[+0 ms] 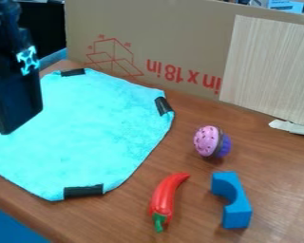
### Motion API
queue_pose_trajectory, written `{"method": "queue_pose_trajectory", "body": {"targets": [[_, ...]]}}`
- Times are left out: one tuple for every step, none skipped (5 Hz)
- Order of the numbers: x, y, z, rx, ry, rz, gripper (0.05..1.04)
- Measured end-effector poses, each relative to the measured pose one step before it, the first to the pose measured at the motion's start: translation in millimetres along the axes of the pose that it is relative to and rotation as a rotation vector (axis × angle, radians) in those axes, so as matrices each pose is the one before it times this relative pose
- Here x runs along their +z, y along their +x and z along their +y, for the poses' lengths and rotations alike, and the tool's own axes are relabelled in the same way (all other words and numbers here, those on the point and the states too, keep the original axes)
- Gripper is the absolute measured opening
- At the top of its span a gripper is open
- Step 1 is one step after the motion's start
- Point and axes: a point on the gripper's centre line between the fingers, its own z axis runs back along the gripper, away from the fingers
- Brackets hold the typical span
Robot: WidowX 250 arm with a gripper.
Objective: Fold the cloth bottom left to the top right
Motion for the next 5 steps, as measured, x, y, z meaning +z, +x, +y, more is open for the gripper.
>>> {"method": "queue_pose_trajectory", "body": {"targets": [[-1.29,-0.77,-0.82,-0.0087,-0.0055,0.0040,1.000],[-18.65,13.09,49.78,0.1265,-0.0161,-0.0040,1.000],[-30.55,15.87,49.56,0.0830,-0.0091,0.0086,1.000],[-23.89,12.98,40.42,0.0514,-0.0044,-0.0363,1.000],[-29.81,13.64,43.70,0.0454,0.0196,-0.0534,1.000]]}}
